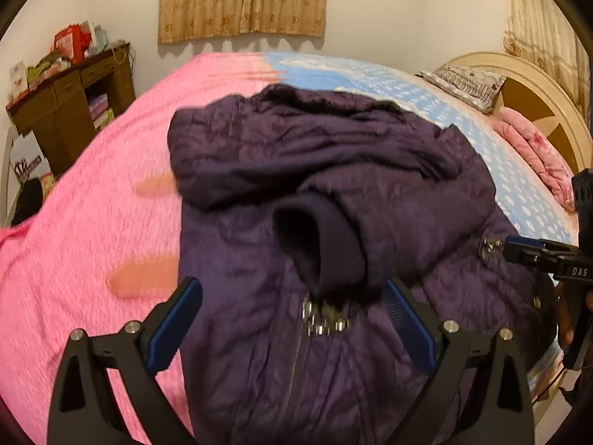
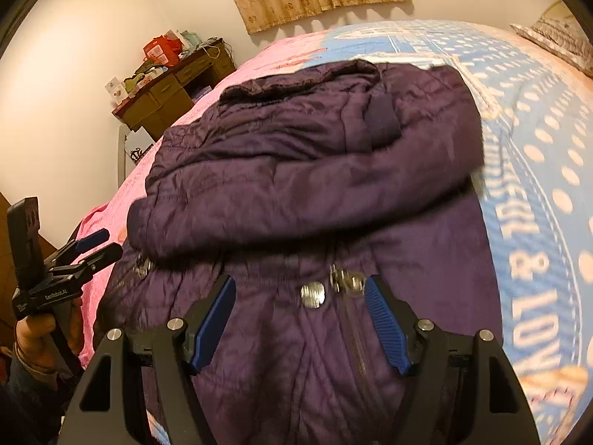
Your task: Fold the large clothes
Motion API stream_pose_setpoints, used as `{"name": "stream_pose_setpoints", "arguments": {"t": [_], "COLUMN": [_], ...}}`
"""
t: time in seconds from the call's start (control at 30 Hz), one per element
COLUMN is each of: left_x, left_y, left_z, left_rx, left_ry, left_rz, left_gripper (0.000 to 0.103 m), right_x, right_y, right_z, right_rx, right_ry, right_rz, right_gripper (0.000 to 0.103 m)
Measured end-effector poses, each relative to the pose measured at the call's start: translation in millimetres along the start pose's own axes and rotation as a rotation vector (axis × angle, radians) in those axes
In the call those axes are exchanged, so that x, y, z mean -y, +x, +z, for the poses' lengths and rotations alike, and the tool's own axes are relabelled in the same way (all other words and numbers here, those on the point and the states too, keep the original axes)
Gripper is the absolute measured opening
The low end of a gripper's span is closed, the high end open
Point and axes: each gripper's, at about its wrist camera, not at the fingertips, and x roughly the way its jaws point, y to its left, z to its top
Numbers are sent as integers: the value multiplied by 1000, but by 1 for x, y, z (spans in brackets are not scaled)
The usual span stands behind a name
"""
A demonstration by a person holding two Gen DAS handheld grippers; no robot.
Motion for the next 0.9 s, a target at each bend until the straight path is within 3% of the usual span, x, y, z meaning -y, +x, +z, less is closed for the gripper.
{"name": "stream_pose_setpoints", "arguments": {"t": [0.5,0.9], "left_x": [-17,-21], "left_y": [-8,-21], "left_z": [-64,-97], "left_rx": [-60,-56], "left_ry": [-71,-135], "left_rz": [15,-18], "left_gripper": [100,101], "right_x": [27,26], "right_y": [-24,-58], "right_z": [-47,-76], "right_rx": [38,121], "right_ry": [65,-15], "right_rz": [-25,-118], "right_gripper": [73,73]}}
